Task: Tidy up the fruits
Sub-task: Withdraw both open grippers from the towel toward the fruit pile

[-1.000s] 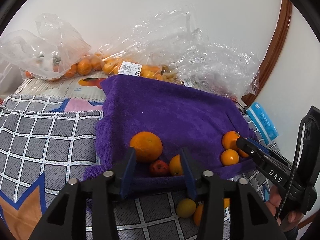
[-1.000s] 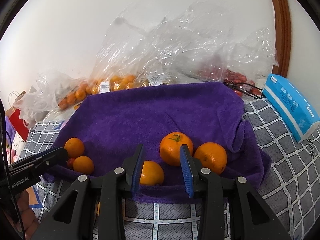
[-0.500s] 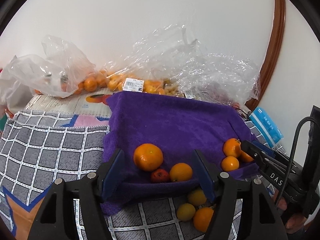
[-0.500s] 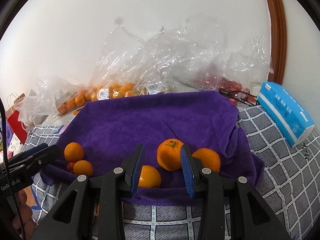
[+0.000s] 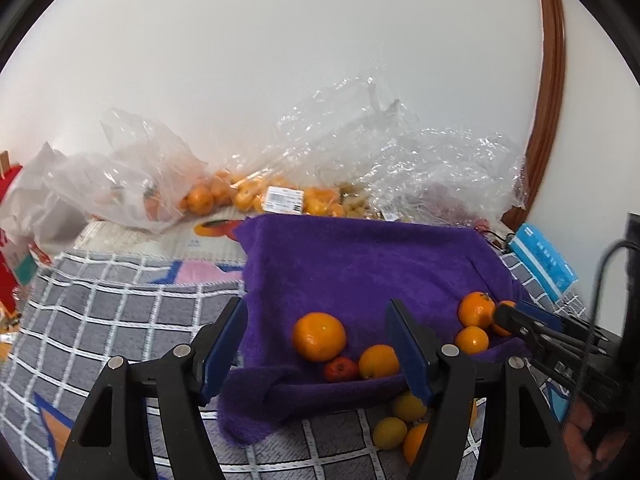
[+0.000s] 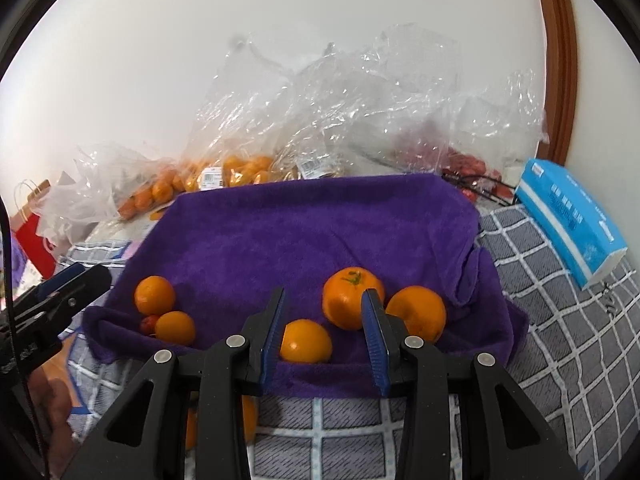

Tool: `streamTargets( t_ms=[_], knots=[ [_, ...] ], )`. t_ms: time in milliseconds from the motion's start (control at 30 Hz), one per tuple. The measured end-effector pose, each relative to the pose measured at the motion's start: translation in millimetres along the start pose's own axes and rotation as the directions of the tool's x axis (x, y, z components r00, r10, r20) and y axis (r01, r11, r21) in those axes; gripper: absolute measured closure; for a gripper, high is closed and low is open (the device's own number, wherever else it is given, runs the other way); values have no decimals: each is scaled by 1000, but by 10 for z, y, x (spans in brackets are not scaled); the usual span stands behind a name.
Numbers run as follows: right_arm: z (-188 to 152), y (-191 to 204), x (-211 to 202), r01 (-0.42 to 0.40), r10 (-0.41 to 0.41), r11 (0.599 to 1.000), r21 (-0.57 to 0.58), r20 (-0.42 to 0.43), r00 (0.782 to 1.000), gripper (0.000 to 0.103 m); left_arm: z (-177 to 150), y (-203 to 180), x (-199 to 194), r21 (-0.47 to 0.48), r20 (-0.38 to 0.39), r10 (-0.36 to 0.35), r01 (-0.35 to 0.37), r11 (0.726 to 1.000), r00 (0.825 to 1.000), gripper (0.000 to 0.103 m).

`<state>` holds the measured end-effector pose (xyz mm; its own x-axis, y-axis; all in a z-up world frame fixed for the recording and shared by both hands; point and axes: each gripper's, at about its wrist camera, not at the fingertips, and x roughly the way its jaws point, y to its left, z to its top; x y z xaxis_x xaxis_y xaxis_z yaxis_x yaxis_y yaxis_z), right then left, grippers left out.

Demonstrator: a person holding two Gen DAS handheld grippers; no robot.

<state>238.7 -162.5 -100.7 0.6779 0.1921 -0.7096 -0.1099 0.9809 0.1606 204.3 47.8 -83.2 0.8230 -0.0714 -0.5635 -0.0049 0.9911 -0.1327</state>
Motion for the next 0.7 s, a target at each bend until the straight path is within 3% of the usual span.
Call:
streamTargets(
  t_ms=[267,700],
  knots=[
    [-180,175,-350,-2,2,999,-35,-7,1000,65,10,184,-236,-94,-60,-64,58,994,996,34],
    [-669,383,-454,-30,29,999,-10,-90,996,65,-563,596,-385,-107,-190,-46,26,994,981,35]
  ],
)
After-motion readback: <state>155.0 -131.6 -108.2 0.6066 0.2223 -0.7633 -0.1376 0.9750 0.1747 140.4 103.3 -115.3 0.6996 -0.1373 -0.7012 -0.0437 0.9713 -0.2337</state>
